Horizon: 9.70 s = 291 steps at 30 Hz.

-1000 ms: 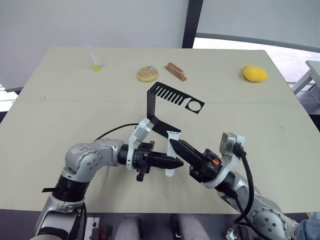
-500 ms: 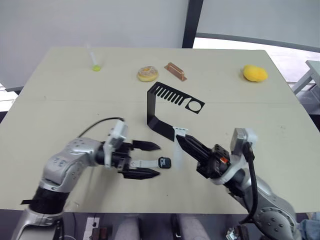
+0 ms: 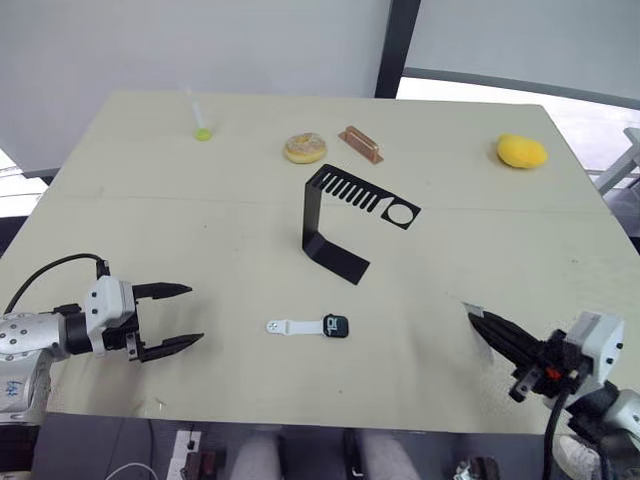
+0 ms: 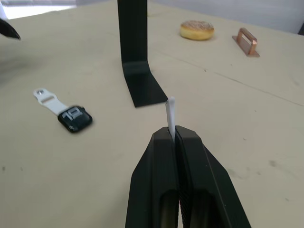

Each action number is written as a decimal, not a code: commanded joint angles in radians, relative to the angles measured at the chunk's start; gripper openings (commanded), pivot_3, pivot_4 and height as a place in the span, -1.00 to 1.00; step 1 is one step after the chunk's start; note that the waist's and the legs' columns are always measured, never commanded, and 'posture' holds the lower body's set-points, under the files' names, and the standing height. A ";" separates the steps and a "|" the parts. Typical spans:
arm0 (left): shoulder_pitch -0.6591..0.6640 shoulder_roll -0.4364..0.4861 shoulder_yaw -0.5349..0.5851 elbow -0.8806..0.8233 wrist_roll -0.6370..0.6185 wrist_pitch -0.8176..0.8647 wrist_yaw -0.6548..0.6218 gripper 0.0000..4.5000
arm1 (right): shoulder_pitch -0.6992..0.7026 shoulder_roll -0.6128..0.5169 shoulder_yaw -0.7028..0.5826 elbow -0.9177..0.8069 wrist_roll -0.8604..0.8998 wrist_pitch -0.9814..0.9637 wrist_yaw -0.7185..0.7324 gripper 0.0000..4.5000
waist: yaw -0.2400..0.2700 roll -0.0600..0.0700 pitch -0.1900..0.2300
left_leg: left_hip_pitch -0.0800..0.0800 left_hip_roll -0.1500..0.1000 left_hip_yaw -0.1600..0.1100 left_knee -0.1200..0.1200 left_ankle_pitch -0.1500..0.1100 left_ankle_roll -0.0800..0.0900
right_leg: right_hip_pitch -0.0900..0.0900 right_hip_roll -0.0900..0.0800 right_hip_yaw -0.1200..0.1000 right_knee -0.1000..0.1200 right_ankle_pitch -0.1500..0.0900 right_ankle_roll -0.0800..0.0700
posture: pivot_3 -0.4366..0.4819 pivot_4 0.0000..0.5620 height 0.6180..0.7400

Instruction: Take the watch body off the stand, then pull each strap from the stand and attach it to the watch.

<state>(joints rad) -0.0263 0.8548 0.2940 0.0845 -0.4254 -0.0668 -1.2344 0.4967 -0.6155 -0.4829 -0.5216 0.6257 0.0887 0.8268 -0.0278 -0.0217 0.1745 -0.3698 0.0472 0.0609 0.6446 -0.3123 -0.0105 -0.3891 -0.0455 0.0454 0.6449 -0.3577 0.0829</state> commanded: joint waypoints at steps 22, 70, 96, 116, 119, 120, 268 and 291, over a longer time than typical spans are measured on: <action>-0.402 -0.299 -0.680 -0.180 0.367 0.366 0.229 0.96 | -0.187 0.001 0.266 -0.144 -0.042 0.066 0.009 -1.00 | 0.000 0.001 0.000 | -0.001 0.000 0.004 0.005 0.001 0.000 | -0.002 0.007 0.006 0.004 0.001 0.002 | -0.05 -0.47 1.00; -0.538 -0.308 -0.473 -0.325 -0.121 1.119 0.143 -0.29 | -0.159 -0.007 0.216 -0.284 -0.253 -0.056 -0.062 -1.00 | 0.002 -0.003 -0.008 | 0.014 0.001 0.004 0.003 0.000 0.000 | 0.013 0.008 0.007 0.001 0.001 0.002 | -0.05 -0.47 1.00; -0.751 -0.424 -0.387 -0.238 -0.354 1.602 0.363 -0.29 | -0.195 -0.017 0.366 -0.176 -0.492 -0.295 -0.055 -1.00 | 0.000 -0.004 -0.007 | 0.014 0.001 0.003 0.004 0.003 -0.008 | 0.013 0.013 0.012 0.001 0.000 0.002 | -0.05 -0.47 1.00; -0.776 -0.504 -0.337 -0.190 -0.369 1.661 0.491 -0.29 | -0.255 -0.047 0.380 -0.078 -0.536 -0.352 -0.057 -1.00 | 0.000 -0.004 -0.007 | 0.014 0.001 0.003 0.004 0.004 -0.009 | 0.013 0.014 0.012 0.001 0.000 0.002 | -0.05 -0.47 1.00; -0.772 -0.505 -0.342 -0.190 -0.367 1.653 0.496 -0.29 | -0.262 -0.046 0.378 -0.076 -0.537 -0.348 -0.062 -1.00 | 0.000 -0.004 -0.007 | 0.014 0.001 0.003 0.004 0.004 -0.009 | 0.013 0.014 0.012 0.001 0.000 0.002 | -0.05 -0.47 1.00; -0.771 -0.506 -0.341 -0.190 -0.367 1.652 0.497 -0.29 | -0.263 -0.045 0.378 -0.076 -0.537 -0.347 -0.062 -1.00 | 0.001 -0.004 -0.007 | 0.014 0.002 0.003 0.004 0.004 -0.010 | 0.013 0.014 0.012 0.001 0.000 0.002 | -0.05 -0.47 1.00; -0.719 -0.546 -0.343 -0.222 -0.389 1.637 0.575 -0.29 | -0.298 -0.060 0.419 -0.002 -0.547 -0.382 -0.062 -1.00 | 0.001 -0.004 -0.007 | 0.014 0.001 0.003 0.004 0.004 -0.011 | 0.013 0.013 0.012 0.000 0.000 0.002 | -0.05 -0.47 1.00; -0.709 -0.545 -0.354 -0.232 -0.392 1.635 0.576 -0.29 | -0.301 -0.074 0.416 0.003 -0.539 -0.391 -0.069 -1.00 | 0.000 -0.005 -0.007 | 0.014 0.002 0.003 0.004 0.004 -0.011 | 0.013 0.013 0.012 0.000 0.000 0.002 | -0.05 -0.47 1.00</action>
<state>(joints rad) -0.7340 0.3133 -0.0592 -0.1110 -0.7962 1.5713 -0.6552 0.2032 -0.6904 -0.0596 -0.5063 0.0698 -0.2830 0.7622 -0.0274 -0.0262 0.1677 -0.3559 0.0487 0.0637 0.6483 -0.3081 -0.0217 -0.3764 -0.0320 0.0578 0.6451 -0.3574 0.0853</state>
